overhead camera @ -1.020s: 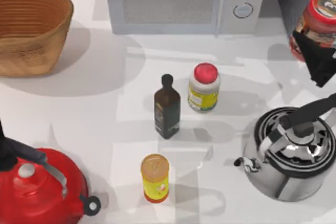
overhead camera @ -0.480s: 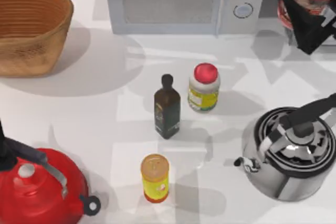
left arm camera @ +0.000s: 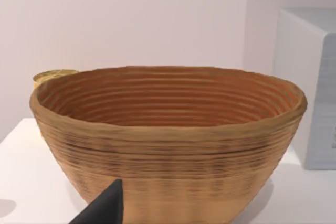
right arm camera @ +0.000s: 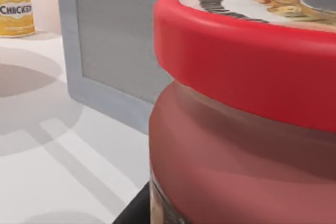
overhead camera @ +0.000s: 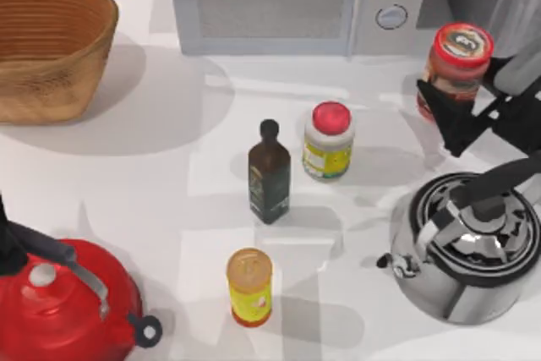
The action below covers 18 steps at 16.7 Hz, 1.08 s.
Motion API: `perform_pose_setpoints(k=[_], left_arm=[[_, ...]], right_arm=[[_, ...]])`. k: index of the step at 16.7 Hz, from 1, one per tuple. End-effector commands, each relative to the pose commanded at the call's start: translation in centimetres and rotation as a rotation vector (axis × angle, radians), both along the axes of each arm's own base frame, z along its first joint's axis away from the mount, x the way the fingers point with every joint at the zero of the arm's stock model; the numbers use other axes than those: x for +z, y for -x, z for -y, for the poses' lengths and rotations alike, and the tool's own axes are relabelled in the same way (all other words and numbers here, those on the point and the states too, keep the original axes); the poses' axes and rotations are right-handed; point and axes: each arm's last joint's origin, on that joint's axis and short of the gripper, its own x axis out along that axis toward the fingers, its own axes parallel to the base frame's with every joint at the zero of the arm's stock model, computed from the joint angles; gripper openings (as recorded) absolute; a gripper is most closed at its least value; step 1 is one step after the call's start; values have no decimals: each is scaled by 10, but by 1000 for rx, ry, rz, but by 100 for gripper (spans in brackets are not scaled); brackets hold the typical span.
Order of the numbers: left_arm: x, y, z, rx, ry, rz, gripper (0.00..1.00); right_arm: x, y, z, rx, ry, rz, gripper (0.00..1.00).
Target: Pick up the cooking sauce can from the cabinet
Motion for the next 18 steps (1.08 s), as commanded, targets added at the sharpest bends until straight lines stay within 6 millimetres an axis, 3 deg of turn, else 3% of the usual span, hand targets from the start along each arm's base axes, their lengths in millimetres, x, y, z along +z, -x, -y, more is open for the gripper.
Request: perform_pose_setpoints(k=[3,16,18], left_arm=[[0,0,0,0,0,0,100],[0,0,0,0,0,0,100],[0,0,0,0,0,0,100]], right_arm=[[0,0,0,0,0,0,0],[0,0,0,0,0,0,98],[0,0,0,0,0,0,100]])
